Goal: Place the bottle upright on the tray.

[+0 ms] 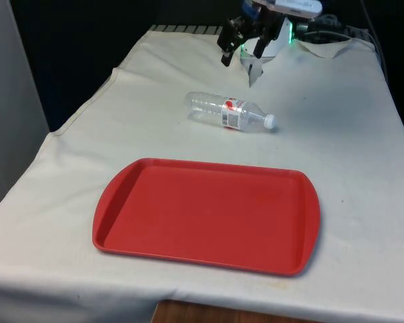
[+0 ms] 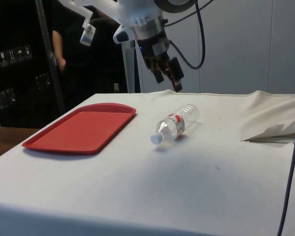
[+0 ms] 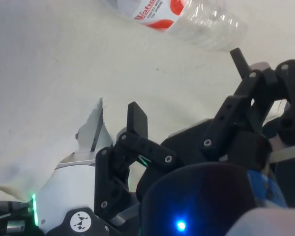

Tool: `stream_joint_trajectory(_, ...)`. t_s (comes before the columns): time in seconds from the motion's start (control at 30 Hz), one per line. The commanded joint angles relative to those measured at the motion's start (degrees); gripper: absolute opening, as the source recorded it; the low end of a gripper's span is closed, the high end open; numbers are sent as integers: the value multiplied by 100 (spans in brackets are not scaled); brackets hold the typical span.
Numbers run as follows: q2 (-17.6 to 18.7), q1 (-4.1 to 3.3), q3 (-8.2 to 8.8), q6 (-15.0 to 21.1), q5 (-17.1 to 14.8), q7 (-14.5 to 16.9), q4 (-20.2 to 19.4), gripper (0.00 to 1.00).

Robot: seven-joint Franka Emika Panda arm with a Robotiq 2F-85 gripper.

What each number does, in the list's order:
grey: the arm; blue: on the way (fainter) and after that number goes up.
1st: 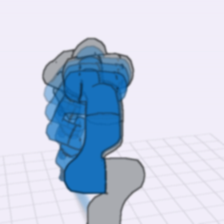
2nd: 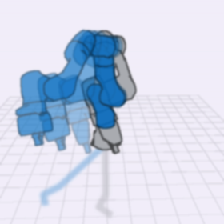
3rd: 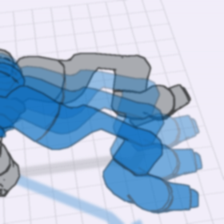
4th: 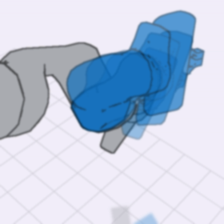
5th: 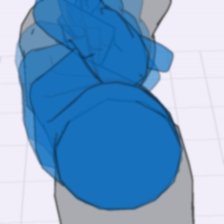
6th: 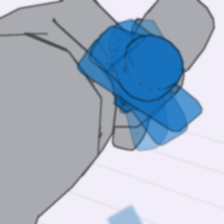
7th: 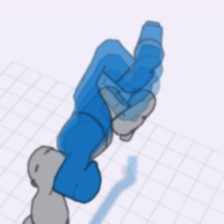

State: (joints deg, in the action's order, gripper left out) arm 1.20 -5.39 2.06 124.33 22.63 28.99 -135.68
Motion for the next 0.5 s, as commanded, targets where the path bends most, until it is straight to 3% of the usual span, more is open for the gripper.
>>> stream_joint_trajectory(0.0,63,-6,-6,29,69,6,29,100)
stream_joint_trajectory(0.47,350,-11,-40,34,309,86,115,100)
